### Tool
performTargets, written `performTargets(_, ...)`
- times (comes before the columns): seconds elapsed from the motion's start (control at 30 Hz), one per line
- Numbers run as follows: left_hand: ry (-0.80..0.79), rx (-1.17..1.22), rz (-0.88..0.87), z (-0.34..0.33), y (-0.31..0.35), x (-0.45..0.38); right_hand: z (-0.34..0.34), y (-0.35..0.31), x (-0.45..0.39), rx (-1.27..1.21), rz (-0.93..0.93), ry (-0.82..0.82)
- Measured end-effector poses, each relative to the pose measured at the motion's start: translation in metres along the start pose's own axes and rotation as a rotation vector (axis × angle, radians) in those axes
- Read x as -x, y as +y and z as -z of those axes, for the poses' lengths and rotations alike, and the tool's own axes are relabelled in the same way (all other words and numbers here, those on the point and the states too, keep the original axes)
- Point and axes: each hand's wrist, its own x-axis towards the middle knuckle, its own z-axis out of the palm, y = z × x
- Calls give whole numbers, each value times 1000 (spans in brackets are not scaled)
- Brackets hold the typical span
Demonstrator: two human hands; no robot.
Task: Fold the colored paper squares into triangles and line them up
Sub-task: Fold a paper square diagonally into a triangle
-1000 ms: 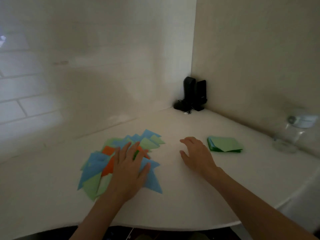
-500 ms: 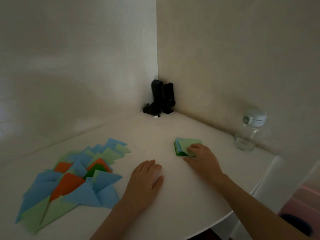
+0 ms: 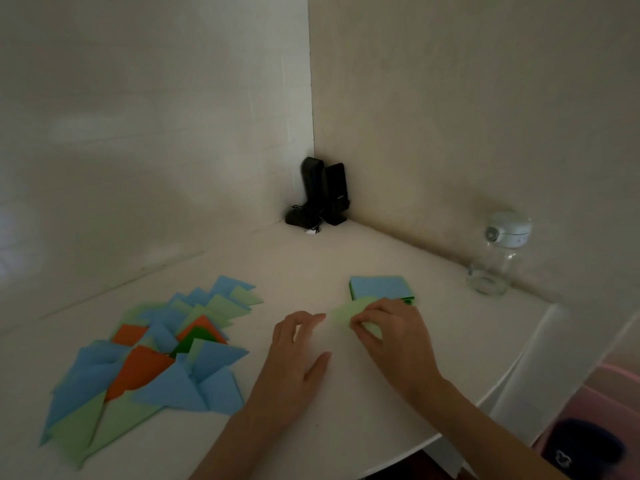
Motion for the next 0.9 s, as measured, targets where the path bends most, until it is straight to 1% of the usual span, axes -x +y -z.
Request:
performTargets(0.1, -34, 29, -26, 3, 3, 5, -6, -15, 16, 20, -12, -117)
performTargets(0.2, -81, 51, -66, 3, -2, 9, -16, -19, 28, -3, -74, -198)
performTargets(0.3, -60, 60, -42, 3, -6, 13, -21, -15, 34, -77, -115, -281)
performTargets(0.37, -53, 51, -40, 1, -9, 13, -20, -13, 33, -104, -95, -337)
performTargets(0.47, -26, 81, 48, -4, -10, 10, -16, -12, 28, -162, -95, -349)
performTargets(0.57, 23, 137, 156, -8, -7, 3, -16, -12, 25, -201, -165, -333)
performTargets(0.63, 40, 160, 183, -9, -5, 0, -18, -14, 24, -201, -210, -320)
performTargets(0.77, 39, 119, 203, -13, -6, -3, -20, -16, 23, -195, -268, -316)
performTargets(0.9, 60, 117, 247, -16, -7, -2, -20, -17, 22, -244, -358, -334)
